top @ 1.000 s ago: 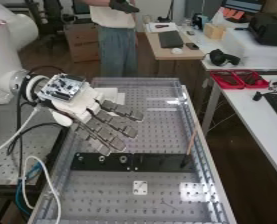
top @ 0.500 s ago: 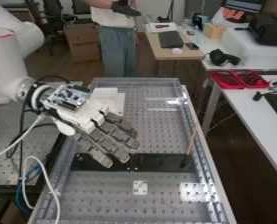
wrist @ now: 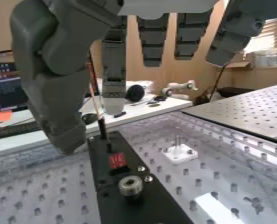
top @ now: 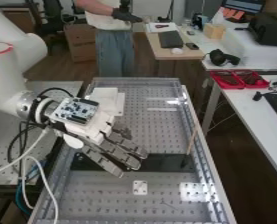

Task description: Grab the bearing and place it in the white container

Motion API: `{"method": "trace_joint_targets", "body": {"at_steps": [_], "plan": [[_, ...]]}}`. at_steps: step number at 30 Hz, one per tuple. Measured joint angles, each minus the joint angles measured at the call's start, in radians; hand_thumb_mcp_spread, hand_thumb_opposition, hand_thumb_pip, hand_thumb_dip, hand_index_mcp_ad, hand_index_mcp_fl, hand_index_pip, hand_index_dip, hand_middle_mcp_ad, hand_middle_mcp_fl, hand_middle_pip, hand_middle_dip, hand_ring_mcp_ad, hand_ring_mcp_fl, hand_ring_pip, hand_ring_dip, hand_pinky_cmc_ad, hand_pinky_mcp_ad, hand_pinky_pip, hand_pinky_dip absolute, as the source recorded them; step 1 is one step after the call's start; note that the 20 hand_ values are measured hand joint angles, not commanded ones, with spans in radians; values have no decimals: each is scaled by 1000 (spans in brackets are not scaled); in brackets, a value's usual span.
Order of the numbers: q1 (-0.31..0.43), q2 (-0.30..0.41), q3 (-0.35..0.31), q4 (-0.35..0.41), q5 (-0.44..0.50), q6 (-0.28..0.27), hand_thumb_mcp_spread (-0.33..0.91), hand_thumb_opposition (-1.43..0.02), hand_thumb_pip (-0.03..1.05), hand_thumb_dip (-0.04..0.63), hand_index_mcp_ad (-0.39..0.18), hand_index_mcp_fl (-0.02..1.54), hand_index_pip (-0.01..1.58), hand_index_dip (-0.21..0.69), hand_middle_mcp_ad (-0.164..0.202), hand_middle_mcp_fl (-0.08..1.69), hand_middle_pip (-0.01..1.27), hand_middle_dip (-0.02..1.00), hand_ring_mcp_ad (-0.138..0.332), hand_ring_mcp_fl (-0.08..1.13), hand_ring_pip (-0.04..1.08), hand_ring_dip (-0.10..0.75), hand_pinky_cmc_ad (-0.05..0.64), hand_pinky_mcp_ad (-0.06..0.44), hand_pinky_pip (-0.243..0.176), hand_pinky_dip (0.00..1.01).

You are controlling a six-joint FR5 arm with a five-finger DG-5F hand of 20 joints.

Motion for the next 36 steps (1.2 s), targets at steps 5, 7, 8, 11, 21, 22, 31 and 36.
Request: {"method": "trace_joint_targets", "body": {"at_steps": [5, 7, 8, 11, 21, 22, 31, 36], "plan": [[-43, -27, 2, 34, -91, -56, 492, -815, 445, 236, -108, 19, 1264, 454, 79, 7, 141, 127, 131, 0, 91, -17, 347, 234, -106, 140], [-63, -40, 6, 44, -124, -65, 511, -815, 442, 236, -106, 21, 1265, 457, 75, 3, 145, 138, 133, 0, 93, -16, 347, 234, -106, 140], [-77, -50, 10, 52, -147, -71, 511, -815, 435, 239, -106, 19, 1283, 461, 75, 7, 143, 138, 133, 0, 93, -16, 347, 234, -106, 140], [-104, -74, 25, 63, -195, -86, 511, -815, 433, 239, -112, 19, 1292, 459, 73, 7, 147, 138, 133, 0, 93, -16, 347, 234, -108, 140], [-168, -132, 86, 44, -340, -146, 529, -815, 429, 253, -113, 23, 1318, 459, 75, 5, 147, 138, 136, 0, 87, -7, 347, 230, -105, 138], [-170, -135, 88, 42, -349, -153, 529, -815, 429, 253, -120, 23, 1318, 459, 75, 9, 147, 138, 136, 0, 87, -7, 347, 230, -105, 141], [-188, -164, 116, 31, -440, -190, 524, -834, 424, 251, -119, 19, 1325, 459, 75, 5, 147, 138, 127, 0, 87, -7, 347, 234, -105, 141], [-192, -177, 132, 29, -468, -199, 522, -836, 424, 251, -119, 23, 1325, 459, 73, 5, 147, 138, 126, 0, 87, -7, 347, 234, -105, 141]]}}
